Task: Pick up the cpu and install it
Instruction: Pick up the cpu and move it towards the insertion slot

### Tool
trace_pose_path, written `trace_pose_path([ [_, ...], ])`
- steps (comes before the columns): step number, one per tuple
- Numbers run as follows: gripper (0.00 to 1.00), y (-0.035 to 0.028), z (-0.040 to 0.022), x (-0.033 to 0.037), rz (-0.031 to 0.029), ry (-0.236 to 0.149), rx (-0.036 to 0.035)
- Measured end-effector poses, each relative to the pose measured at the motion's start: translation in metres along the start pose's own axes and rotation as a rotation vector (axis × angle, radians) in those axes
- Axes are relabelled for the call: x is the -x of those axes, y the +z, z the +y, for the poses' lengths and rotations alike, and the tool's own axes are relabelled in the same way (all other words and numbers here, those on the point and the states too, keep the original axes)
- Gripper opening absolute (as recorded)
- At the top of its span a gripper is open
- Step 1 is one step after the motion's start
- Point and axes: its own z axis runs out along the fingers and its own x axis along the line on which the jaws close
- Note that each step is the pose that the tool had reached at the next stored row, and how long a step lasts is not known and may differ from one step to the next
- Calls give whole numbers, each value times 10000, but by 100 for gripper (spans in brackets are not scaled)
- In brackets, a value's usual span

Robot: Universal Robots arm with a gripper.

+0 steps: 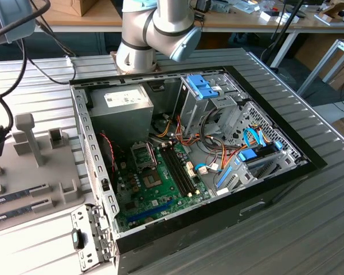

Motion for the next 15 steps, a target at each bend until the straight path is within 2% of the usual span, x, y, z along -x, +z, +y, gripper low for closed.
trace_pose_path([
  [4, 47, -44, 3, -2, -4, -2, 41],
  [15, 47, -234, 14, -9, -15, -9, 205],
])
